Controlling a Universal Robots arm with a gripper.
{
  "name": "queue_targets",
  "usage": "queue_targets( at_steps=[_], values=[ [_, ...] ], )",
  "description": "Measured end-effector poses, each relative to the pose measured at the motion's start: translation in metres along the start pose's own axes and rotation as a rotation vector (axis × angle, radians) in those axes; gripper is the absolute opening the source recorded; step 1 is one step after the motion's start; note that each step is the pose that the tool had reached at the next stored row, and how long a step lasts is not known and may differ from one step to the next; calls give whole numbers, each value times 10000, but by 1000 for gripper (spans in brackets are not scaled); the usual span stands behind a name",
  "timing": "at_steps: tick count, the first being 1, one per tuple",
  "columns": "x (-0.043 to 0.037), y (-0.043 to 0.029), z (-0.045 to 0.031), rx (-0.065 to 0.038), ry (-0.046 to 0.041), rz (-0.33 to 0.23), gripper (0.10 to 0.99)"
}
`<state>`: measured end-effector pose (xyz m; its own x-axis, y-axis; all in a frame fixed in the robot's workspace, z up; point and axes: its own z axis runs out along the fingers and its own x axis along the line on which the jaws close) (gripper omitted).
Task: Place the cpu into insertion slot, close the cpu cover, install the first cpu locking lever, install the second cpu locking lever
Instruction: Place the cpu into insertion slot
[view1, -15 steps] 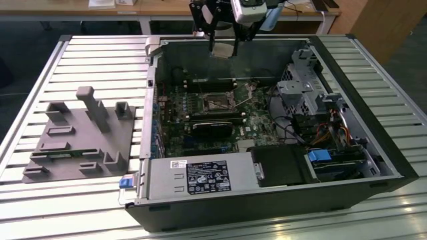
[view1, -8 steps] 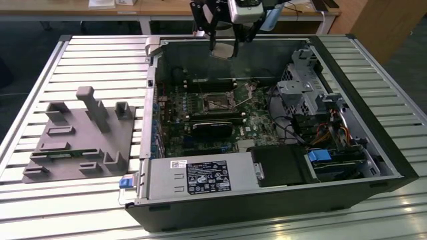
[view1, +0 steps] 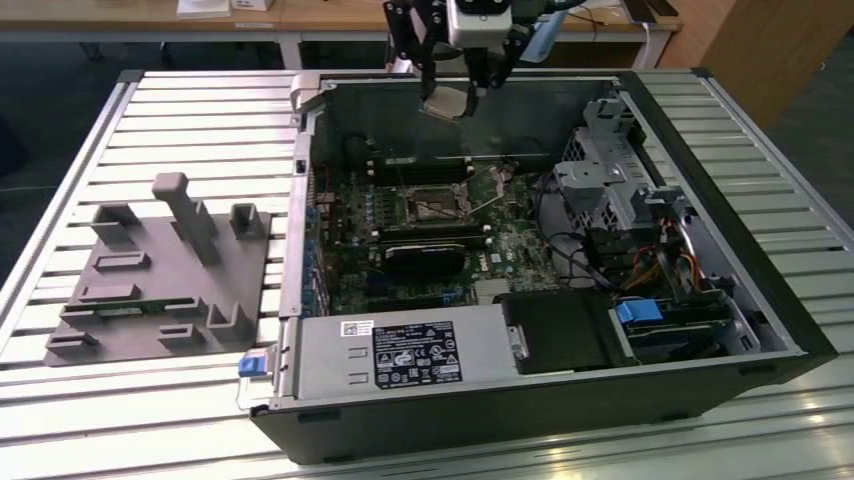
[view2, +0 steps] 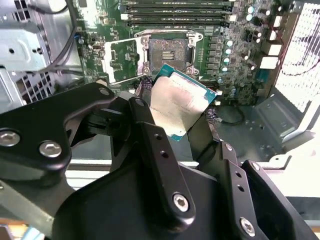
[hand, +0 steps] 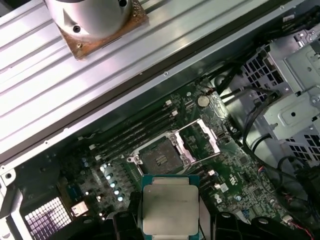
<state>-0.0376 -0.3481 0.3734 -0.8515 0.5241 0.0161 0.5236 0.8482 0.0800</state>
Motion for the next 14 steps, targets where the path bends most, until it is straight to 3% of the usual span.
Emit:
queue_targets(
  at_steps=[14],
  values=[
    [3,4,15,-10,-145,1676,537]
  ],
)
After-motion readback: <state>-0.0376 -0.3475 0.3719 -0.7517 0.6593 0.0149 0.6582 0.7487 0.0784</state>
